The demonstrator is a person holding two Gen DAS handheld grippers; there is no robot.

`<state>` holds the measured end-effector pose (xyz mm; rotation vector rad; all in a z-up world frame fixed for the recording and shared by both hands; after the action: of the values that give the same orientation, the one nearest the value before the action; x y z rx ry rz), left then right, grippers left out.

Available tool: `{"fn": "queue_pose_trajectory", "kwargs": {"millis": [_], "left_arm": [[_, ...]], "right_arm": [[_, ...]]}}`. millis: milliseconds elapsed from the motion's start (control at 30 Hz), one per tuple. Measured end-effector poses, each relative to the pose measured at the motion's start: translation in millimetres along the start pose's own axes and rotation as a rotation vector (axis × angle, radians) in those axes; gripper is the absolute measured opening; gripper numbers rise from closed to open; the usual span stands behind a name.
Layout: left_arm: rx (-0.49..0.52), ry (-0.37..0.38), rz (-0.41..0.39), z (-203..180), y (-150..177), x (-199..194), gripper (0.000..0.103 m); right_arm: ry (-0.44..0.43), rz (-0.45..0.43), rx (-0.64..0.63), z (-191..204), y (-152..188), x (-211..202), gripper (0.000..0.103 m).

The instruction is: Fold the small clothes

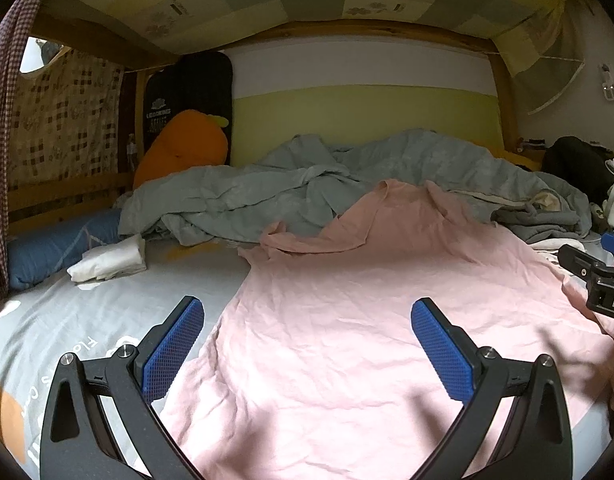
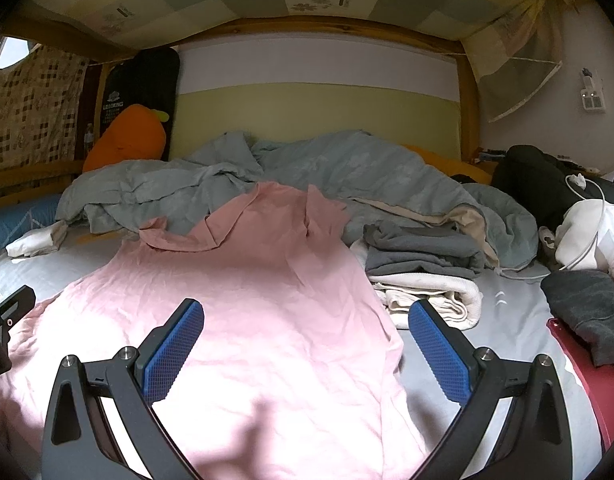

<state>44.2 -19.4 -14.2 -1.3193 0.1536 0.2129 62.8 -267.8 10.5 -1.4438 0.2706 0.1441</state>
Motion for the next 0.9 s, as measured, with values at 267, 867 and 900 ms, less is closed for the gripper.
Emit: {"fn": "queue_pose_trajectory", "kwargs": {"millis": [267,867,900], "left_arm": [[0.001,-0.004,-0.003,-0.7,0.1,-0.8,0.103],[0.003,-0.018,-0.007,4.0,1.1,-1.9,0.103],[0.003,-0.019,-0.008,4.3,1.3,-2.4,0.103]], "right_arm": [[0.014,0.006,0.003,-1.5,0.2,1.7,0.102],[0.024,0.008,0.004,-2.7,-0.6,1.8,0.102],[0.024,0.009,0.004,-2.4,-0.4,1.6,0.102]]}}
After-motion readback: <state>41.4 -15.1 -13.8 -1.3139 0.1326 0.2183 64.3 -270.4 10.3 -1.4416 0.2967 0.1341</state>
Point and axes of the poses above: each gripper's, at about its wrist camera, not at the fingertips, and x roughly the way its jaws point, z to its left, y to its underside, the point moved 5 cm from there along x, roughly the way its jaws point, and after that the axes turned 11 degrees about x, right-handed, at the moved point
